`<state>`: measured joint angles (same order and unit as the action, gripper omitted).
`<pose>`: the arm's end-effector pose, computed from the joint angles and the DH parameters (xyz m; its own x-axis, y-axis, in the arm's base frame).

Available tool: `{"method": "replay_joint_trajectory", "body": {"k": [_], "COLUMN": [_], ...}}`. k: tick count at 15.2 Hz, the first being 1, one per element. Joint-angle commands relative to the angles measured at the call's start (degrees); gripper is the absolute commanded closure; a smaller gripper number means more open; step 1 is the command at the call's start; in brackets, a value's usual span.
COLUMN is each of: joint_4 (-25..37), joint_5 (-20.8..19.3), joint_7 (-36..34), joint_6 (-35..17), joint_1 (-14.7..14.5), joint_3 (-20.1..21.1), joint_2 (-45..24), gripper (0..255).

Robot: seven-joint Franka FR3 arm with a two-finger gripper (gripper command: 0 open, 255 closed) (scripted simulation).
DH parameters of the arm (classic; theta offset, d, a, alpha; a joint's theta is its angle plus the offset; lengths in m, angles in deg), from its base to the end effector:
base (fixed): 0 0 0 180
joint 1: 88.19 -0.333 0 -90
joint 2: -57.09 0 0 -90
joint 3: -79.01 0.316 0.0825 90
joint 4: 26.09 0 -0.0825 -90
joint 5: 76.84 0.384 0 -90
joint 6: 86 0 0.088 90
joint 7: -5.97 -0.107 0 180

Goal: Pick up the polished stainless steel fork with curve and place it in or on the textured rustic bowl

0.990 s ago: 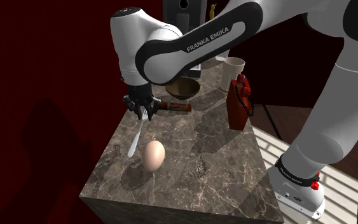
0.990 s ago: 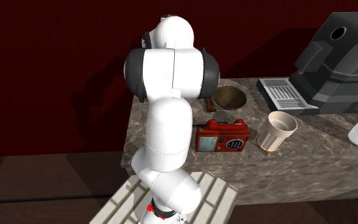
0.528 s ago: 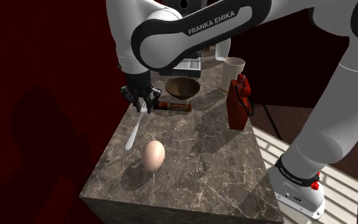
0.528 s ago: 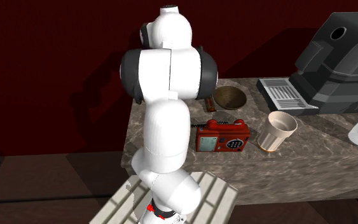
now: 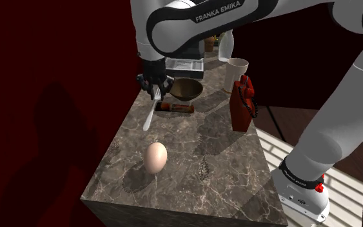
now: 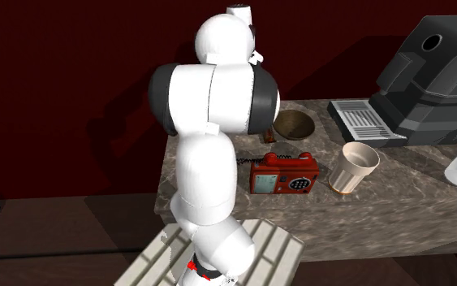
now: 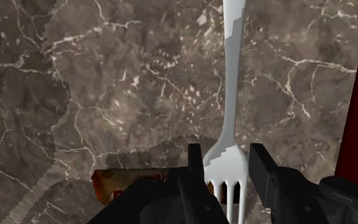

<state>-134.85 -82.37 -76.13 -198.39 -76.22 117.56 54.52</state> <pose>0.5172 0.2467 0.4825 0.5925 -0.8029 0.0655 -0.8037 -0.5947 -0.0188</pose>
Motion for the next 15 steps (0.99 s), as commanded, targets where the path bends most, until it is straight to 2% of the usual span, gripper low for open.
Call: {"method": "replay_joint_trajectory", "body": {"k": [1, 8, 15], "joint_4": [-1.3, -2.0, 0.6], "joint_5": [0.8, 1.7, 1.1], "joint_7": [3.4, 13.3, 22.0], "joint_6": [-0.8, -1.5, -1.4], "joint_1": [1.7, 6.7, 11.1], "joint_3": [-1.4, -6.1, -10.4], "joint_2": [1.0, 1.8, -0.5], "gripper": [255, 255, 255]}}
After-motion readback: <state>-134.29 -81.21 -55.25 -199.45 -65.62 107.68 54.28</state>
